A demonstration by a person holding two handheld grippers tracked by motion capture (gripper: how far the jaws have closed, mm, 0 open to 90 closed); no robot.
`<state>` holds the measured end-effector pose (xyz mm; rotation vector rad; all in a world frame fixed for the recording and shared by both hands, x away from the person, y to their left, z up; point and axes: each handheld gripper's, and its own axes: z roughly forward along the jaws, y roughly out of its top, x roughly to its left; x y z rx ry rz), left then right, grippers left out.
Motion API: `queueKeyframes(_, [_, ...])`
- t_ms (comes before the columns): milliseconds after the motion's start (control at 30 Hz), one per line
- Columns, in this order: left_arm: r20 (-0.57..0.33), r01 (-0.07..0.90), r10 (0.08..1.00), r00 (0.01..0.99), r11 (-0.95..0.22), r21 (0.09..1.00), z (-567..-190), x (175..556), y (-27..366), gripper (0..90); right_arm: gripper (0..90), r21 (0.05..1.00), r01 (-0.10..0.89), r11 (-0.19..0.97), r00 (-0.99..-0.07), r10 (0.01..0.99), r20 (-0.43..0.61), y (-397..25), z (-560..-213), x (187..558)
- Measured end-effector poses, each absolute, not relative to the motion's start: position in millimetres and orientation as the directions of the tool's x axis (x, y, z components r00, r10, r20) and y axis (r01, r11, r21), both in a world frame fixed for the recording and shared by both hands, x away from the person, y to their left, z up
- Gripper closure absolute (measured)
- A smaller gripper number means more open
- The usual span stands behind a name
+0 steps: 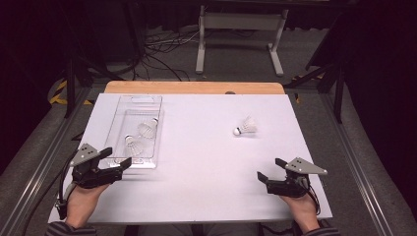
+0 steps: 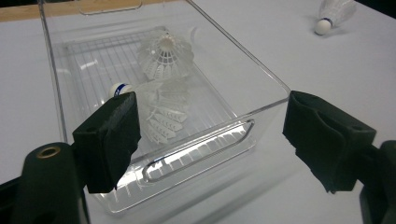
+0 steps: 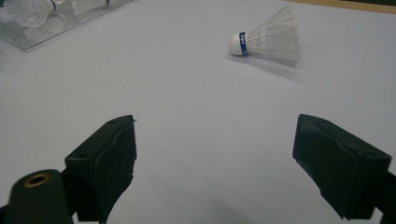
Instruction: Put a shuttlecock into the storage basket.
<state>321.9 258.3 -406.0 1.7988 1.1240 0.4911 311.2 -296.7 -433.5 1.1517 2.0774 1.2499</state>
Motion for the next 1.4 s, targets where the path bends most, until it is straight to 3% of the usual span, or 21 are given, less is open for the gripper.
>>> queueKeyframes(700, [-0.106,0.438,0.862,0.495,-0.142,0.887,-420,308,263,19.4,14.2,0.875,0.427,0.226,-0.534,0.844,0.042,-297,-433,311])
queueKeyframes(1400, [-0.148,0.452,0.858,0.493,-0.106,0.886,-428,305,267,19.5,14.1,0.883,0.425,0.200,-0.518,0.854,0.056,-298,-432,312])
